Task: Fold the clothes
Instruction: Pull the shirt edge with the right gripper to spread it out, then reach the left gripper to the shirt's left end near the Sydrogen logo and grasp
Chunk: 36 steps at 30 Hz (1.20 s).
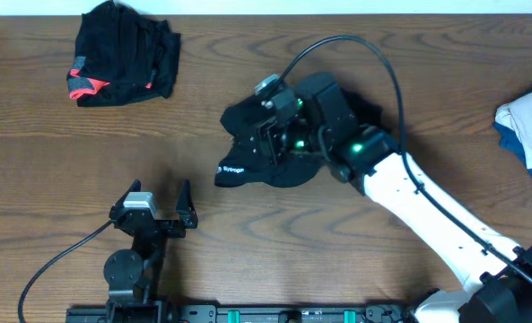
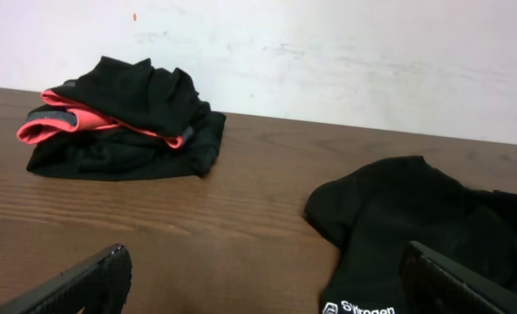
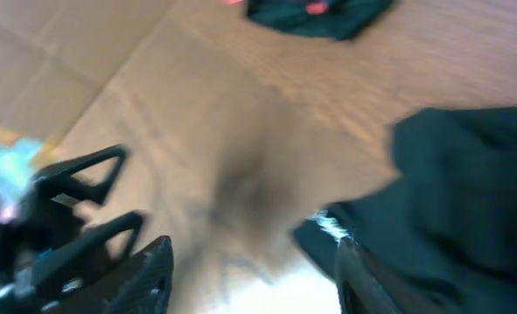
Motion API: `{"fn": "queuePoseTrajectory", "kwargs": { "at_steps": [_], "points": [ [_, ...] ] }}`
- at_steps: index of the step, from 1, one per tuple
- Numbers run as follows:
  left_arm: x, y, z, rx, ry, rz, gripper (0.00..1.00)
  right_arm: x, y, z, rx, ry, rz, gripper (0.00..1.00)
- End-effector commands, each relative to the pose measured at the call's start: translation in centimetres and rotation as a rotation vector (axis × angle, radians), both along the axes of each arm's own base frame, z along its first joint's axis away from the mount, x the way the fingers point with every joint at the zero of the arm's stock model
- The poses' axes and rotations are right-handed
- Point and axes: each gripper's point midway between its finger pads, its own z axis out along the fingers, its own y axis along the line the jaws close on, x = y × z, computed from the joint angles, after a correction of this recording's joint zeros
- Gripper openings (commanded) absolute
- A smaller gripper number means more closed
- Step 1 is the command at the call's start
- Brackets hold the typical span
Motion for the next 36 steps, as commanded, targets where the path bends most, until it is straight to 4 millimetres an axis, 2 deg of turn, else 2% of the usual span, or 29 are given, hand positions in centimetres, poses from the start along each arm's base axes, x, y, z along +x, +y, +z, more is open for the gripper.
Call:
{"fn": "queuePoseTrajectory", "kwargs": {
  "at_steps": [1, 3, 7, 9, 12, 15, 19, 20, 23, 26, 30, 33, 36],
  "points": [
    [-0.1, -0.3, -1.5, -0.007, 0.046, -0.017, 0.98, 3.9, -5.3, 0.5, -0.092, -0.075, -0.202, 0.61],
    [-0.1, -0.3, -1.5, -0.007, 0.046, -0.017, 0.98, 5.3, -8.8, -0.6, -0.158, -0.049, -0.307, 0.63],
    [-0.1, -0.3, -1.5, -0.007, 0.046, -0.017, 0.98, 6.2, -14.5, -2.8, -0.271, 0.027, -0.434, 0.64],
    [-0.1, -0.3, -1.5, -0.007, 0.046, -0.017, 0.98, 6.4, -16.8, -3.8, -0.317, 0.063, -0.485, 0.65],
    [-0.1, -0.3, -1.5, -0.007, 0.046, -0.017, 0.98, 6.3, -18.9, -5.0, -0.357, 0.114, -0.513, 0.67],
    [-0.1, -0.3, -1.5, -0.007, 0.045, -0.017, 0.98, 5.9, -20.1, -6.2, -0.388, 0.159, -0.522, 0.72],
    [-0.1, -0.5, -1.5, -0.008, 0.045, -0.027, 0.98, 6.0, -20.7, -7.5, -0.409, 0.196, -0.531, 0.94],
    [-0.1, -0.5, -1.5, -0.008, 0.045, -0.026, 0.98, 6.1, -20.7, -8.0, -0.423, 0.198, -0.519, 0.96],
    [-0.2, -1.1, -1.4, -0.028, 0.046, -0.061, 0.98, 6.3, -20.9, -9.5, -0.46, 0.21, -0.501, 0.97],
    [-0.3, -2.2, -1.2, -0.146, 0.055, -0.113, 0.98, 6.7, -21.2, -11.3, -0.491, 0.237, -0.507, 0.97],
    [-1.2, -5.2, -0.5, -0.189, 0.052, -0.292, 0.98, 7.6, -21.2, -13.1, -0.493, 0.257, -0.511, 0.97],
    [-1.9, -6.7, -1.3, -0.224, 0.103, -0.385, 0.98, 8.1, -21.3, -13.8, -0.484, 0.259, -0.521, 0.97],
    [-1.8, -6.8, -2.2, -0.287, 0.166, -0.374, 0.98, 8.5, -21.2, -13.8, -0.477, 0.248, -0.525, 0.96]
  ]
}}
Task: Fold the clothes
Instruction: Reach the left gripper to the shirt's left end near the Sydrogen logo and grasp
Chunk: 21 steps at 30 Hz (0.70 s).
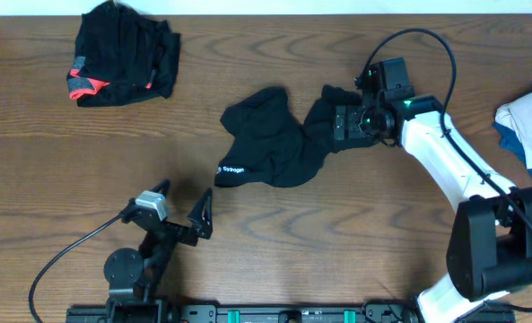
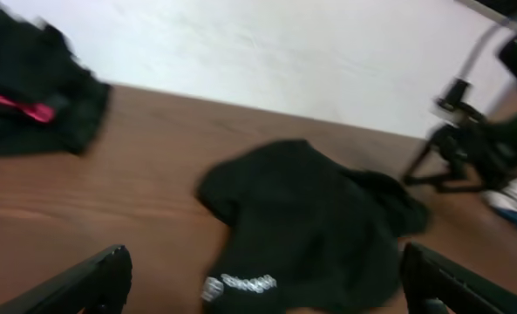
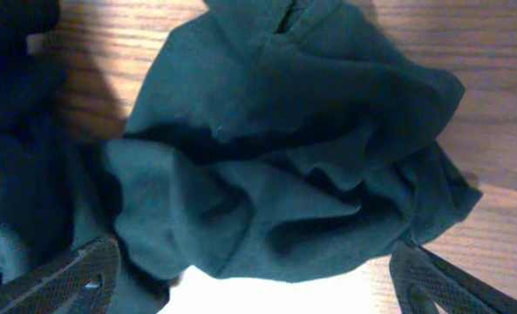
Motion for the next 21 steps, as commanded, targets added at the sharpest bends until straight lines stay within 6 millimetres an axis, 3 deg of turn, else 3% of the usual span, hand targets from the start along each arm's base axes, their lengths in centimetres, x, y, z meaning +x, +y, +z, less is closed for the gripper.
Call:
{"fn": "queuePoseTrajectory", "kwargs": {
  "at_steps": [1, 5, 8, 14, 17, 21],
  "points": [
    [-0.7, -1.7, -2.3, -0.09, 0.132, -0.094, 0.98, 0.5, -0.3, 0.1, -0.004, -0.016, -0.005, 0.96],
    [-0.8, -2.6, -3.6, -0.12, 0.222, -0.145, 0.98, 0.6, -0.2, 0.2, 0.007, -0.019, -0.008, 0.96],
    [-0.7, -3.0, -3.4, -0.13, 0.279, -0.174, 0.98, 0.5, -0.1, 0.2, 0.011, -0.018, -0.006, 0.96],
    [1.4, -3.1, 1.7, 0.008, 0.24, -0.214, 0.98, 0.4, -0.1, 0.1, 0.009, -0.012, -0.006, 0.97],
    [2.9, -1.7, 3.7, 0.1, 0.279, -0.144, 0.98, 0.2, -0.2, 0.0, 0.008, -0.005, -0.005, 0.98],
    [4.5, 1.0, 4.9, 0.183, 0.369, 0.004, 0.98, 0.1, -0.2, -0.1, 0.005, 0.004, -0.006, 0.99]
  ]
}}
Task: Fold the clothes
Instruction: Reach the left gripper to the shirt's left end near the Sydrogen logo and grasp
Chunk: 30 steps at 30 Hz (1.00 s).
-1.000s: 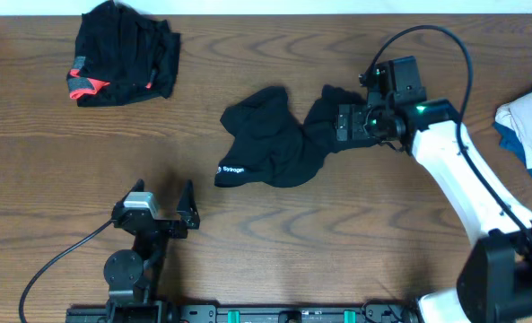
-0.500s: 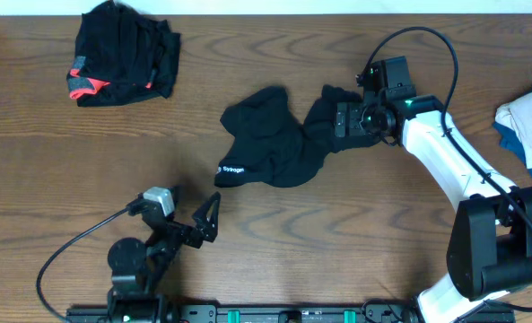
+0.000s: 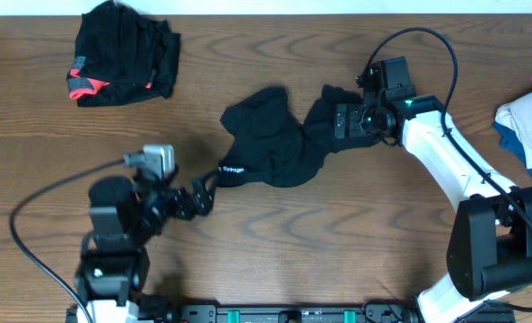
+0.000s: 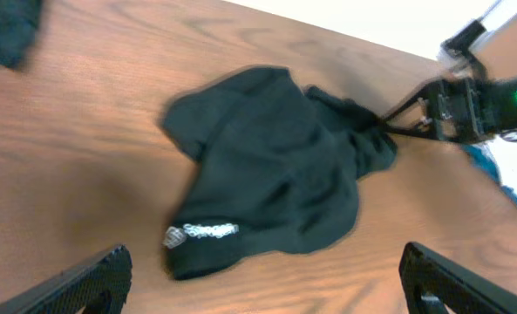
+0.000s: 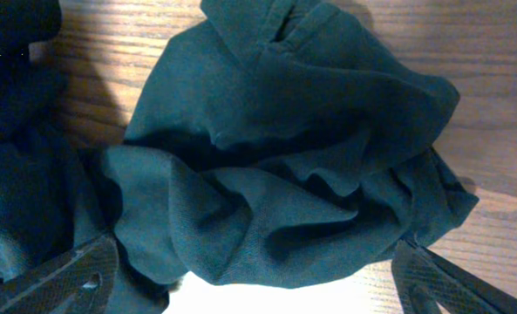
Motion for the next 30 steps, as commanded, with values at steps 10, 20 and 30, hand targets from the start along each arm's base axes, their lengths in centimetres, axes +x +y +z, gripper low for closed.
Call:
{"fn": "queuePoseTrajectory", "kwargs": {
  "at_steps": [10, 20, 30],
  "points": [
    [2.1, -0.5, -3.2, 0.073, 0.161, -0.05, 0.98, 0.1, -0.1, -0.1, 0.002, 0.002, -0.003, 0.99],
    [3.5, -3.6, -10.8, 0.217, 0.412, -0.094, 0.98, 0.0, -0.2, -0.1, 0.002, 0.004, -0.003, 0.99],
    [4.1, -2.5, -16.1, 0.319, 0.559, -0.008, 0.98, 0.0, -0.2, -0.1, 0.002, 0.006, -0.003, 0.99]
  ]
}}
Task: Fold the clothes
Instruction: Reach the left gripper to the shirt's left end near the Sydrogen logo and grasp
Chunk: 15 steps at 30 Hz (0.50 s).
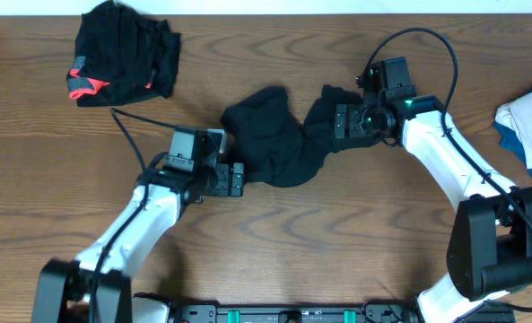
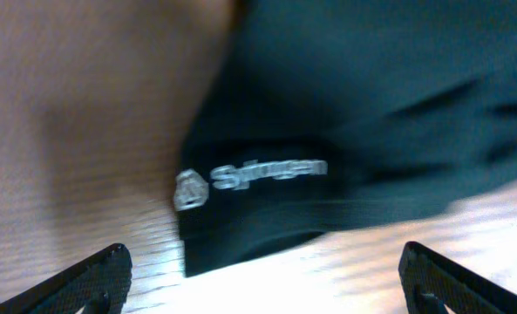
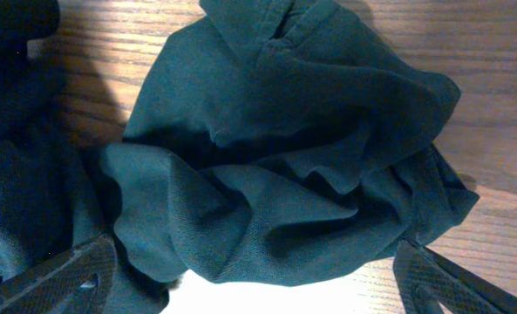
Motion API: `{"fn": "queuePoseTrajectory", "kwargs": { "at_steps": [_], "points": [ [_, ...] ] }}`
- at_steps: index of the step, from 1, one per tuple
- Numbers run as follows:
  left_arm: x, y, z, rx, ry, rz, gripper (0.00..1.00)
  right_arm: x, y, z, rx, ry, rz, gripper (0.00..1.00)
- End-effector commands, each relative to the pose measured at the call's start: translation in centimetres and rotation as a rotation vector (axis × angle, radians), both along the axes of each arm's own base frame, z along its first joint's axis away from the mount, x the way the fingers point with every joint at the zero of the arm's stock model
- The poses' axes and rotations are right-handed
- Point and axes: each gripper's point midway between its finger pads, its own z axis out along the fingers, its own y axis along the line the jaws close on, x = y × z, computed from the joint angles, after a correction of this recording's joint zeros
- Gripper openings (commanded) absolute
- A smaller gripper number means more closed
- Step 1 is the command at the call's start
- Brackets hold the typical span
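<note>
A crumpled black garment [image 1: 279, 144] lies mid-table. In the left wrist view its hem with a white logo [image 2: 251, 179] fills the frame. My left gripper [image 1: 236, 179] stands open at that lower-left corner, fingertips [image 2: 88, 281] wide apart just short of the hem, nothing between them. My right gripper [image 1: 339, 123] is open over the garment's bunched right end [image 3: 293, 166], its fingers [image 3: 66, 281] straddling the folds without closing on them.
A folded black garment with a pink band [image 1: 122, 54] sits at the far left. A white and blue pile of clothes [image 1: 527, 121] lies at the right edge. Cables trail from both arms over the wooden table [image 1: 59, 161].
My left gripper has moved from the front left of the table up to the garment's logo corner, which now fills its view. The right gripper and the garment have not moved.
First my right gripper was over the garment's middle and the left arm rested at the front edge. Then the right gripper stood at the garment's right end and stayed there. The left arm turned toward the garment, reached out, and is now at its logo corner.
</note>
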Motion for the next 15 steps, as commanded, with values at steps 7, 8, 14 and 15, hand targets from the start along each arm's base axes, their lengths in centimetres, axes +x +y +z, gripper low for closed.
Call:
{"fn": "queuePoseTrajectory", "kwargs": {
  "at_steps": [7, 8, 14, 15],
  "points": [
    [1.3, 1.0, -1.4, 0.059, 0.002, 0.072, 0.98, 0.1, -0.2, -0.1, 0.002, 0.002, -0.004, 0.99],
    [1.4, 1.0, -1.4, 0.054, 0.003, 0.074, 0.98, 0.1, -0.2, -0.1, 0.002, 0.002, -0.004, 0.99],
    [1.1, 1.0, -2.4, 0.054, 0.04, 0.089, 0.98, 0.1, -0.2, -0.1, 0.002, 0.002, -0.004, 0.99],
    [1.0, 1.0, -2.6, 0.055, 0.046, 0.089, 0.98, 0.1, -0.2, -0.1, 0.002, 0.002, -0.004, 0.99]
  ]
}}
